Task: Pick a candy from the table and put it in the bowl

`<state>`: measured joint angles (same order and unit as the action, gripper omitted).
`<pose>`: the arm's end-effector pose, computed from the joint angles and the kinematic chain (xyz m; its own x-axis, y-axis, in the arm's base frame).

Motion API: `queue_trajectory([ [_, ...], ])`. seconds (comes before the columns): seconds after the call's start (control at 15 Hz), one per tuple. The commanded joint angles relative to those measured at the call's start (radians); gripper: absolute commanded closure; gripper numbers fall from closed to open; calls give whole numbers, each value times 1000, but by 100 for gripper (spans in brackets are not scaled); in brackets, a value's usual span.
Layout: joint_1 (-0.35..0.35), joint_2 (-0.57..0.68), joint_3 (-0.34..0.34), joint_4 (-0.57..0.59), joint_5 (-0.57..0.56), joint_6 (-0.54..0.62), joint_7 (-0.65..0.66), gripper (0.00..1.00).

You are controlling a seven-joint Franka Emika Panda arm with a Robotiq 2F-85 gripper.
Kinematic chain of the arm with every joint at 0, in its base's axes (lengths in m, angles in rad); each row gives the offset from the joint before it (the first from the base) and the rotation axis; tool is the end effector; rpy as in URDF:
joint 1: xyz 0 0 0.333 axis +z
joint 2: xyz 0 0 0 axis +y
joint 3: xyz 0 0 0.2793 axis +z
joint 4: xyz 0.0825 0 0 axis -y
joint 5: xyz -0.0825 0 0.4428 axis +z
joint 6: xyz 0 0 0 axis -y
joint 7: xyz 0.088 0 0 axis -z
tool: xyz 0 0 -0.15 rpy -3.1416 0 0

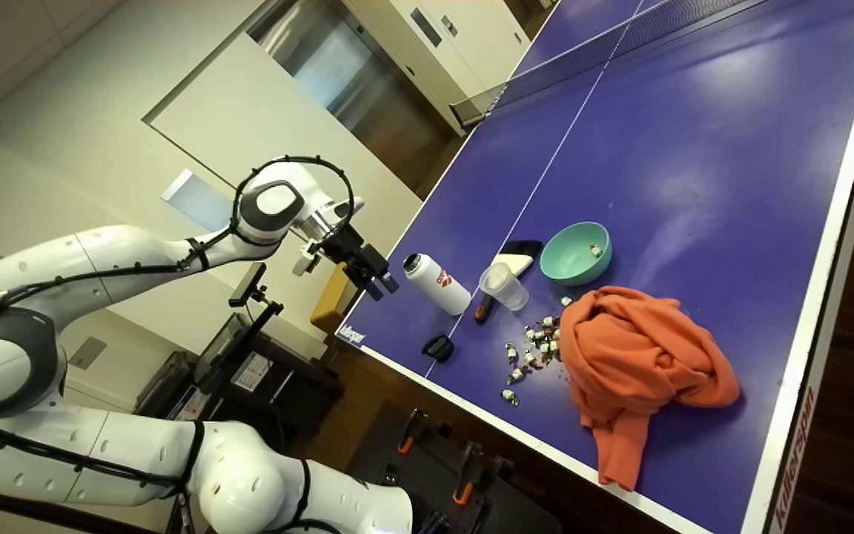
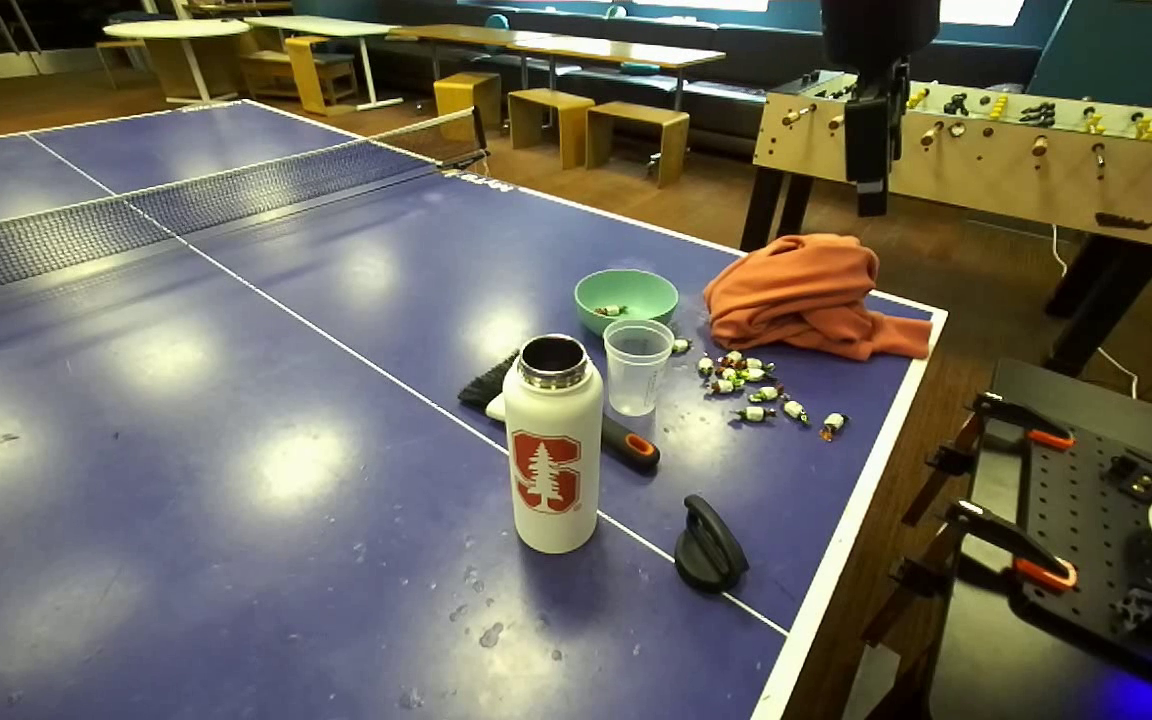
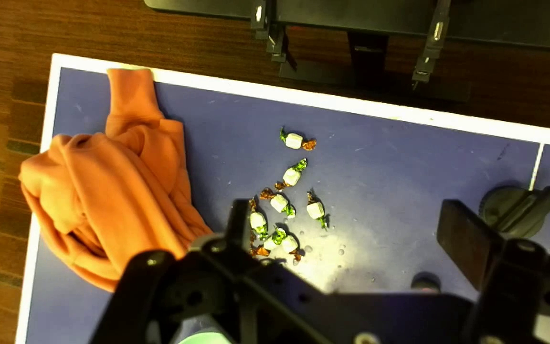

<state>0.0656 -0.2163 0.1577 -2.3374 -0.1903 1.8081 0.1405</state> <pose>0.4737 0.0802 0.2939 0.9525 0.1070 -0.2851 0.1780 -0.9553 0.2362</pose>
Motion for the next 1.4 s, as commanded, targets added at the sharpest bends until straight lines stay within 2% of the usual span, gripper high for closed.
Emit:
queue_trajectory([
  [0.0,2,-9,-56,-67,28,90,-128,0],
  [0.2,-9,2,-121,-150,54,217,-308,0],
  [0.33,-8,23,-163,-204,109,326,-430,0],
  [0.47,-4,64,-185,-231,165,380,-511,0],
  [0.6,-14,56,-176,-221,139,345,-472,0],
  [0.93,-16,93,-176,-226,143,351,-473,0],
  [1.2,-15,126,-182,-237,160,465,-520,0],
  [1.33,-17,144,-188,-250,179,532,-586,0],
])
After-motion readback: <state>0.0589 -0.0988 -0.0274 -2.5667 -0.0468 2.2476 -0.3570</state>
